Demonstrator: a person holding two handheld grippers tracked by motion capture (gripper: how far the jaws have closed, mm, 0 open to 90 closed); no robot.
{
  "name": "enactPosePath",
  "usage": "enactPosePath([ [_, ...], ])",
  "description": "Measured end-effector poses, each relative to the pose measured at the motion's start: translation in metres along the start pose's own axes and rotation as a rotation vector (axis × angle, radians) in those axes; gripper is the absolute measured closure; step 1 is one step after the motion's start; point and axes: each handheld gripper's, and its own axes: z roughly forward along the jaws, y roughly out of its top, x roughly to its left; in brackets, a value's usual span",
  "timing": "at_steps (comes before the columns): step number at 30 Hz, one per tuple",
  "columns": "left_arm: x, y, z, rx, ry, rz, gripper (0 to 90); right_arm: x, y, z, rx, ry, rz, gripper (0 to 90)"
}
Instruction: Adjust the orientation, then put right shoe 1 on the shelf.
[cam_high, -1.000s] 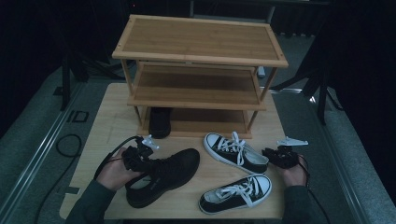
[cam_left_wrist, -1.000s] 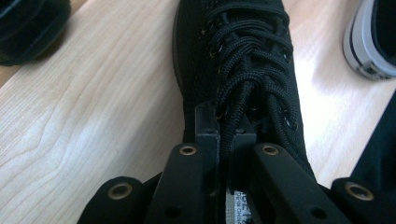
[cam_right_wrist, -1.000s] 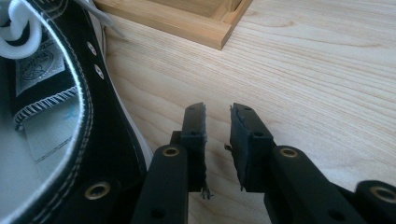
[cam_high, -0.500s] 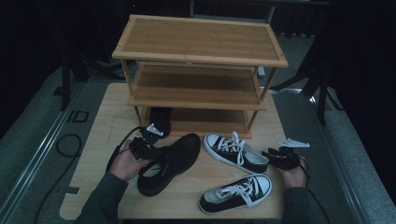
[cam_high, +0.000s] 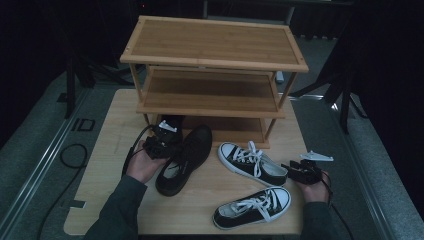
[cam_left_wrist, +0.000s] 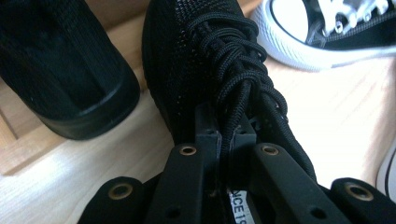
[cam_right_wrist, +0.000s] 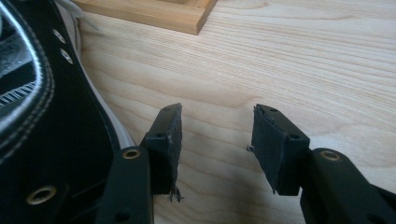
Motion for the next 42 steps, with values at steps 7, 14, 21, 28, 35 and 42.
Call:
enactPosePath([
  [7, 0.005, 0.012, 0.012, -0.016, 0.003, -0.043, 86.3, 0.002, -0.002, 0.001, 0.006, -0.022, -0.016, 51.6],
  [14, 0.009, 0.019, 0.016, -0.043, 0.006, -0.053, 86.3, 0.001, -0.003, 0.0, 0.009, -0.019, -0.011, 51.7],
  [21, 0.015, 0.022, 0.019, -0.059, 0.033, -0.073, 86.3, 0.002, -0.003, 0.001, 0.012, -0.032, -0.018, 51.9],
  [28, 0.017, 0.028, 0.021, -0.087, 0.046, -0.102, 86.3, 0.003, -0.003, 0.001, 0.012, -0.038, -0.024, 51.8],
  [35, 0.018, 0.034, 0.032, -0.105, 0.08, -0.139, 86.3, 0.003, -0.002, 0.001, 0.016, -0.041, -0.026, 52.3],
  [42, 0.021, 0.04, 0.039, -0.135, 0.139, -0.203, 86.2, 0.005, -0.002, 0.0, 0.012, -0.047, -0.031, 53.6],
])
